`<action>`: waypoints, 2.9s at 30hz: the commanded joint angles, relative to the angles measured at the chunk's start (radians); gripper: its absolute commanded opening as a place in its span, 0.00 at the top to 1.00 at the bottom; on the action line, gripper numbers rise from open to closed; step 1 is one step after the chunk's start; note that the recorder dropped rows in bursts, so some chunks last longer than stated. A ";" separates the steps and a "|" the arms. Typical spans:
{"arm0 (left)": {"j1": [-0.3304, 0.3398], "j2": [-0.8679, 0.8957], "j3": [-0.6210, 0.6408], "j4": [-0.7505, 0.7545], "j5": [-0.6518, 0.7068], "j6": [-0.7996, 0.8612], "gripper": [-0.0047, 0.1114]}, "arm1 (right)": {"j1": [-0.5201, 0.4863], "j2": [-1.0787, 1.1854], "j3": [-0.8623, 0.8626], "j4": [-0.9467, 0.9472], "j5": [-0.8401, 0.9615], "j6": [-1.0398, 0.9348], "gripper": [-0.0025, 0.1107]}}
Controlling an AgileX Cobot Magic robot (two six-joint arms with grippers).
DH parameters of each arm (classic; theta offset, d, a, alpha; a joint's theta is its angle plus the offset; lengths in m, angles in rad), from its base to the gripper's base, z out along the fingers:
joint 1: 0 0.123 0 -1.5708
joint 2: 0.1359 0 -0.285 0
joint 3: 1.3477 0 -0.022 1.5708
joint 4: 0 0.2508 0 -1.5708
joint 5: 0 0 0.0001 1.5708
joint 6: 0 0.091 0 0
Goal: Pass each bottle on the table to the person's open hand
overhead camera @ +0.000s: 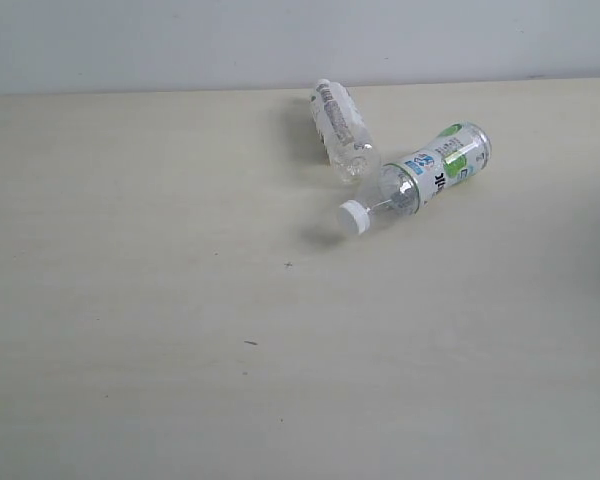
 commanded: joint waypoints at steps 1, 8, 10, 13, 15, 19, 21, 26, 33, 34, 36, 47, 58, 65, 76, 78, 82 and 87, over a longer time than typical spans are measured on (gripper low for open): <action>-0.006 -0.006 0.000 0.007 -0.003 -0.005 0.95 | -0.003 -0.106 0.007 0.020 0.009 -0.011 0.98; -0.006 -0.006 0.000 0.007 -0.003 -0.005 0.95 | -0.003 -0.203 0.007 0.021 0.102 -0.023 0.98; -0.006 -0.006 0.000 0.007 -0.003 -0.005 0.95 | -0.003 -0.203 0.007 0.019 0.113 -0.029 0.98; -0.006 -0.006 0.000 0.007 -0.003 -0.005 0.95 | -0.003 -0.203 0.007 0.033 0.113 -0.029 0.98; -0.006 -0.006 0.000 0.007 -0.003 -0.005 0.95 | -0.003 -0.203 0.007 0.042 0.113 -0.029 0.98; -0.006 -0.006 0.000 0.007 -0.003 -0.005 0.95 | -0.003 -0.203 0.007 0.047 0.113 -0.029 0.98; -0.006 -0.006 0.000 0.007 -0.003 -0.005 0.95 | -0.003 -0.203 0.007 0.047 0.113 -0.031 0.98; -0.006 -0.006 0.000 0.007 -0.003 -0.005 0.95 | -0.003 -0.203 0.007 0.047 0.138 -0.031 0.98; -0.006 -0.006 0.000 0.007 -0.003 -0.005 0.95 | -0.003 -0.203 0.007 0.045 0.139 -0.031 0.98; -0.006 -0.006 0.000 0.007 -0.003 -0.005 0.95 | -0.003 -0.203 0.007 0.045 0.139 -0.031 0.98; -0.006 -0.006 0.000 0.007 -0.003 -0.005 0.95 | -0.003 -0.203 0.007 0.045 0.139 -0.039 0.98; -0.006 -0.006 0.000 0.007 -0.003 -0.005 0.95 | -0.003 -0.203 0.007 0.047 0.142 -0.065 0.98; -0.006 -0.006 0.000 0.007 -0.003 -0.005 0.95 | -0.003 -0.203 0.007 0.053 0.142 -0.065 0.98; -0.006 -0.006 0.000 0.007 -0.003 -0.005 0.95 | -0.003 -0.203 0.021 0.025 0.201 -0.056 0.98; -0.006 -0.006 0.000 0.007 -0.003 -0.005 0.95 | -0.003 0.062 -0.014 0.022 -0.009 -0.065 0.98; -0.006 -0.006 0.000 0.007 -0.003 -0.005 0.95 | -0.003 0.189 -0.065 0.003 -0.018 -0.065 0.98; -0.006 -0.006 0.000 0.007 -0.003 -0.005 0.95 | -0.003 0.475 -0.222 0.012 -0.015 -0.065 0.98; -0.006 -0.006 0.000 0.007 -0.003 -0.005 0.95 | -0.003 0.845 -0.421 0.100 -0.015 -0.127 0.98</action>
